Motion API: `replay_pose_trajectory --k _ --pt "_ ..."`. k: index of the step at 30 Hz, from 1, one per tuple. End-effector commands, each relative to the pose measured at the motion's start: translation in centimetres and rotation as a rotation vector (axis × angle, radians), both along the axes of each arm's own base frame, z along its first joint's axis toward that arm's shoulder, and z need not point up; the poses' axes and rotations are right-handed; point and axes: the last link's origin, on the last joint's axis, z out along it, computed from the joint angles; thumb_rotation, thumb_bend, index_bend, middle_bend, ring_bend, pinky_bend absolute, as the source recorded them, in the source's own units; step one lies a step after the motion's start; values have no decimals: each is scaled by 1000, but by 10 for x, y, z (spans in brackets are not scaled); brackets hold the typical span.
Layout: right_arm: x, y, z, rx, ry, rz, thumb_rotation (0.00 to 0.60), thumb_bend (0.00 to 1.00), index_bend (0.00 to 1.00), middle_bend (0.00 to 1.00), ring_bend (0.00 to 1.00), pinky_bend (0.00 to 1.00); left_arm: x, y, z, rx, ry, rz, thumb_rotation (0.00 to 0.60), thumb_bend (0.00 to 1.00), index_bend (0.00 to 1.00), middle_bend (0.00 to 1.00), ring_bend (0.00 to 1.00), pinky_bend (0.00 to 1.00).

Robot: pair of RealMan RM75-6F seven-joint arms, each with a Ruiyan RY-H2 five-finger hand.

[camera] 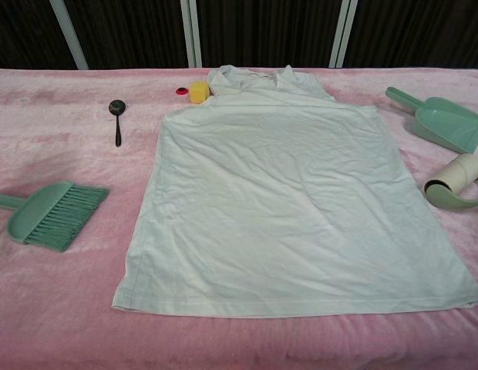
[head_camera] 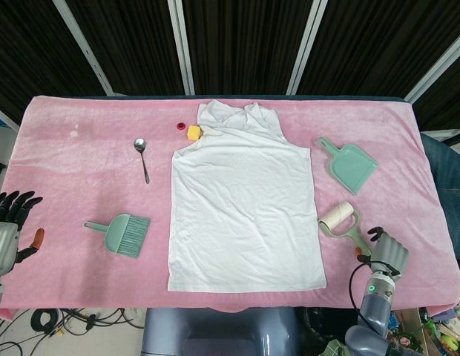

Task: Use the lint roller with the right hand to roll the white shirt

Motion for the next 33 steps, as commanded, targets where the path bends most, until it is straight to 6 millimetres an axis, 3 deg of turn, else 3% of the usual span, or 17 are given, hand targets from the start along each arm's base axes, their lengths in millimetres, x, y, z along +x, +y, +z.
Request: replay_pose_trajectory --k 1,28,33 --pt "1 -1 -2 4 -5 1 600 215 391 408 485 488 0 0 0 1 0 0 600 424 182 130 53 49" --pt "-4 -12 -15 -14 -18 -10 600 277 475 490 569 570 0 1 2 32 -4 13 600 424 182 129 53 49" --pt "-1 -14 -16 -23 -28 0 600 362 547 545 619 613 0 1 2 37 -10 14 600 424 182 129 55 50"
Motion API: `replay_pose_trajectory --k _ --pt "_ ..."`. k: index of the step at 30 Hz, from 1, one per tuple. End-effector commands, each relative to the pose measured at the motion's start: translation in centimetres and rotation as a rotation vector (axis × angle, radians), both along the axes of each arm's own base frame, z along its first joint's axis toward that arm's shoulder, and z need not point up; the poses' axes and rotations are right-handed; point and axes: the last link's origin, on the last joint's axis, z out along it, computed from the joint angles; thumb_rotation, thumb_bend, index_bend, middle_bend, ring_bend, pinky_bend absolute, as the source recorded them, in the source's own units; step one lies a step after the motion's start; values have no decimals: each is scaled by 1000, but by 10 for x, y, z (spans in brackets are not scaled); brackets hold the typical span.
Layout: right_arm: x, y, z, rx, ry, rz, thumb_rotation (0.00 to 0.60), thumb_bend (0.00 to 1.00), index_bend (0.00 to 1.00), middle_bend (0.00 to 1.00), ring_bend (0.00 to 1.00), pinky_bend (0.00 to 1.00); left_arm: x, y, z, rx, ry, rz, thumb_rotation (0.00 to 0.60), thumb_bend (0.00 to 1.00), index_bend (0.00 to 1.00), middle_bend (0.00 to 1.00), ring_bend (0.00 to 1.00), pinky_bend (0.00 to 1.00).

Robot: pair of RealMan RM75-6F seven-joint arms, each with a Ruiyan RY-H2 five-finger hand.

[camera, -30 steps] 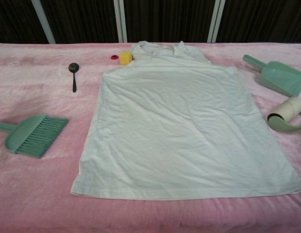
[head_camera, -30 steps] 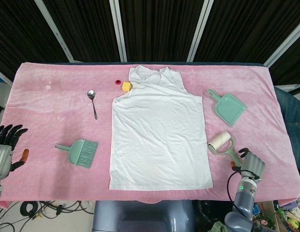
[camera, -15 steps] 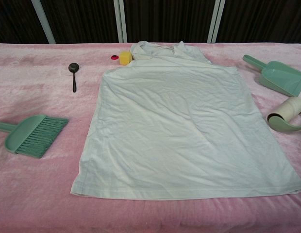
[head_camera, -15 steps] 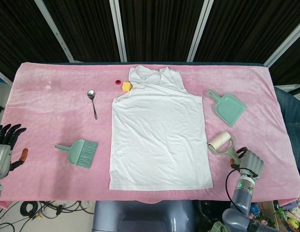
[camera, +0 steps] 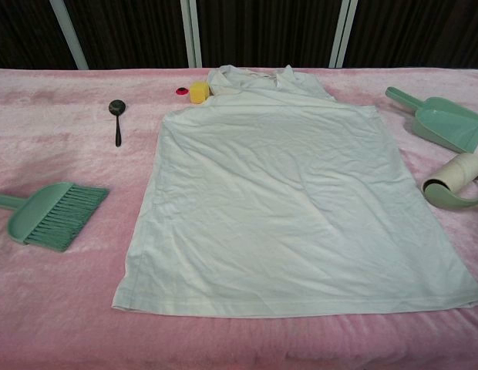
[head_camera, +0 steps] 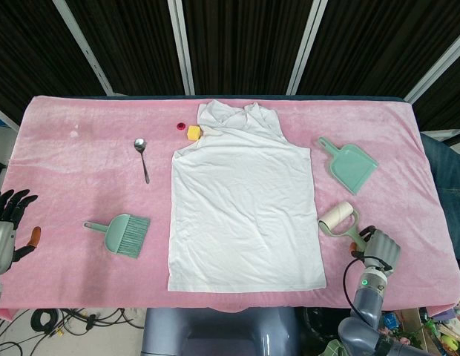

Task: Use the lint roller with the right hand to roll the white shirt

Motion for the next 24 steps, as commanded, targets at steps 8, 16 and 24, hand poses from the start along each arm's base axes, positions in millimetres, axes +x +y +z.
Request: replay_pose_trajectory --k 8,16,24 --pt "1 -2 6 -59 17 44 600 428 596 567 634 624 -1 0 1 4 -14 4 600 424 184 128 56 52" --pt "3 -4 12 -35 12 157 600 469 638 597 654 644 0 -1 0 -11 -26 5 600 424 184 127 56 56" --pt "15 -14 36 85 33 301 600 468 645 605 660 652 0 -1 1 -6 -30 6 600 424 189 128 56 62"
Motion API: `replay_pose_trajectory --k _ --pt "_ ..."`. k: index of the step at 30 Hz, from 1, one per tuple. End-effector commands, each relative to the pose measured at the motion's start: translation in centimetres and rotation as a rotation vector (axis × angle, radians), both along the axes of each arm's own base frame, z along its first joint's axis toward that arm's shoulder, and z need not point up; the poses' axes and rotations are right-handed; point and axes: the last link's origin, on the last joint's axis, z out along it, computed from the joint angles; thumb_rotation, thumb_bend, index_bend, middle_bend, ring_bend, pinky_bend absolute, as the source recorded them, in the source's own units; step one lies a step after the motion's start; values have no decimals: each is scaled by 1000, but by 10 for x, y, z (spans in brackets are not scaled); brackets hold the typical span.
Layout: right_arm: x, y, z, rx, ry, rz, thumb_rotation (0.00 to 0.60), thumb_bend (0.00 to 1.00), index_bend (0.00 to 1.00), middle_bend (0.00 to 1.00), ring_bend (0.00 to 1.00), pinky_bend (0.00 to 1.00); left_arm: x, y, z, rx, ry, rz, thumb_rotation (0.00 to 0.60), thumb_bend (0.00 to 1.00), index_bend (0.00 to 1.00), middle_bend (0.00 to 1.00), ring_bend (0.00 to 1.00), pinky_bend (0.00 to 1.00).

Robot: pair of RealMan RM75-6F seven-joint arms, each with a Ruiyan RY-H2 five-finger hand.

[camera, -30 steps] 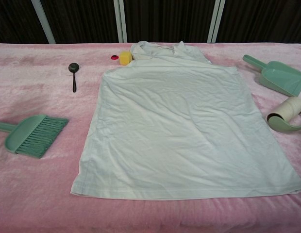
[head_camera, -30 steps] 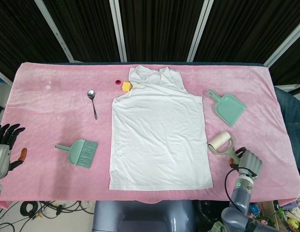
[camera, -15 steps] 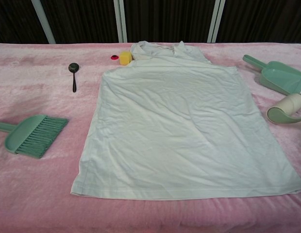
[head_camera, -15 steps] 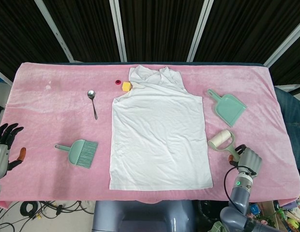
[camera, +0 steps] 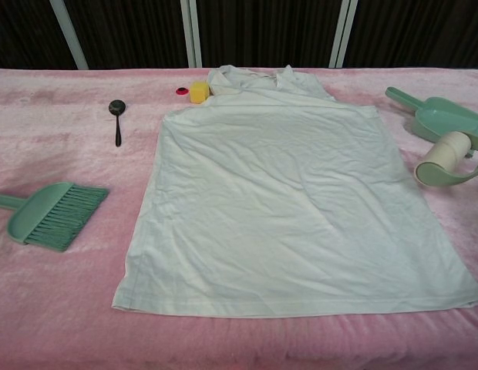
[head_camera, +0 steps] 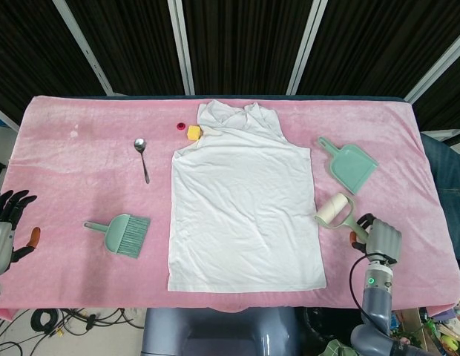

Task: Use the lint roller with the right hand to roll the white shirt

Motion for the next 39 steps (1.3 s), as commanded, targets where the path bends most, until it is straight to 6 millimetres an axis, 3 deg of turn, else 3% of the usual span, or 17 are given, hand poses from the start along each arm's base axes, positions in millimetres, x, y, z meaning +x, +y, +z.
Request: replay_pose_trajectory --k 1,6,14,22,31,39 --pt "12 -7 14 95 13 94 600 469 646 607 661 653 0 0 0 0 0 -1 600 424 189 128 57 62" --pt "27 -15 25 198 57 192 600 469 650 611 665 658 1 0 0 3 -1 -3 600 424 191 129 56 63" --pt "53 -26 21 354 53 282 600 469 651 612 666 659 3 -1 -1 7 -3 -8 600 424 191 129 56 67" --pt "70 -40 5 400 79 324 600 469 667 626 679 671 3 -2 -2 5 0 -1 600 424 191 128 58 70" --pt "75 -47 -17 417 161 364 600 469 667 626 679 671 1 -2 -1 8 1 3 600 424 189 129 58 71" --pt "88 -52 -22 409 160 394 600 470 667 627 680 671 0 0 -1 5 0 7 600 424 189 129 58 71"
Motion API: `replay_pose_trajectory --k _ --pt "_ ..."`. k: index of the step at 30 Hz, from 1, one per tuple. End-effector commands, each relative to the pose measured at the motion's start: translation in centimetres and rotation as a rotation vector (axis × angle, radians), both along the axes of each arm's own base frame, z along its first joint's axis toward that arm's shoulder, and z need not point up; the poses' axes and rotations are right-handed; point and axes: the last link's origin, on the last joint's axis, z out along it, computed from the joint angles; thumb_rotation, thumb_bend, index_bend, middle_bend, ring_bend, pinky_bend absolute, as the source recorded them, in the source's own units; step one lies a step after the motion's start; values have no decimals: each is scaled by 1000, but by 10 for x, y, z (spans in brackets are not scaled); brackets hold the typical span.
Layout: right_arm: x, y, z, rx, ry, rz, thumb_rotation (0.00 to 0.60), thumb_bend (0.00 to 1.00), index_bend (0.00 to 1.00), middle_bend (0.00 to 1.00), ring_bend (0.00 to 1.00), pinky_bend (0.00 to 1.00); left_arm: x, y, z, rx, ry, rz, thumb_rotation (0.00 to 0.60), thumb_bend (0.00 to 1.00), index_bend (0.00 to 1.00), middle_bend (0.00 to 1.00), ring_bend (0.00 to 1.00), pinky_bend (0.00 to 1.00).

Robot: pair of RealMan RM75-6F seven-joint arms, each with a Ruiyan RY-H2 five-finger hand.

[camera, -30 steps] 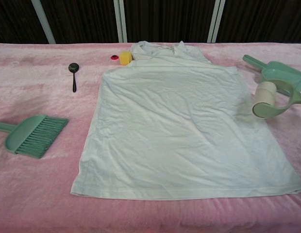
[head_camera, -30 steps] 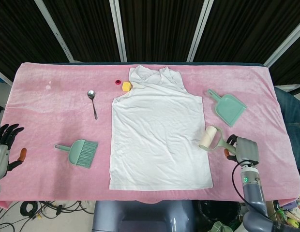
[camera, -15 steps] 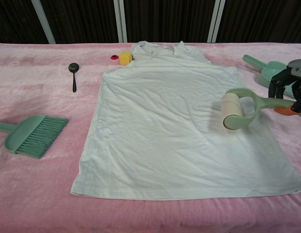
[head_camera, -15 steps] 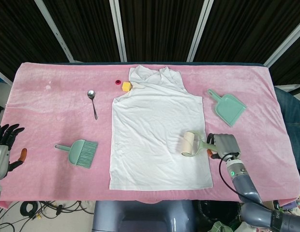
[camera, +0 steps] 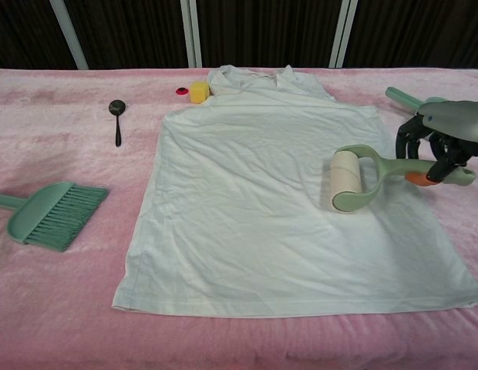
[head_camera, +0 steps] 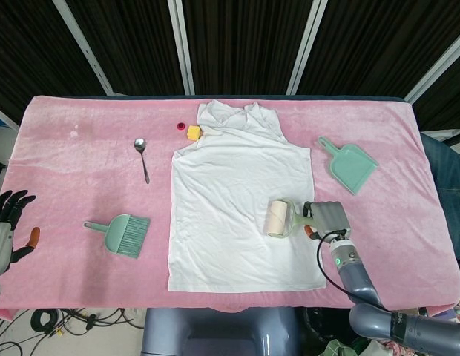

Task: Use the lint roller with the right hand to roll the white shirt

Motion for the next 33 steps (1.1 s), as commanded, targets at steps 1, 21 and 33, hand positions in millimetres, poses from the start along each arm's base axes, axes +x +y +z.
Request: replay_pose_trajectory --k 1,21,33 --pt "6 -1 -2 4 -2 13 600 470 667 627 680 671 -1 0 -1 -4 1 3 600 424 189 129 57 71" --pt "49 -15 -40 64 -15 54 600 470 672 628 681 671 -3 1 3 -1 -7 3 600 424 189 130 57 76" --pt "70 -22 -55 80 -27 81 600 470 680 635 683 671 -3 2 1 -7 -4 4 600 424 187 129 58 76"
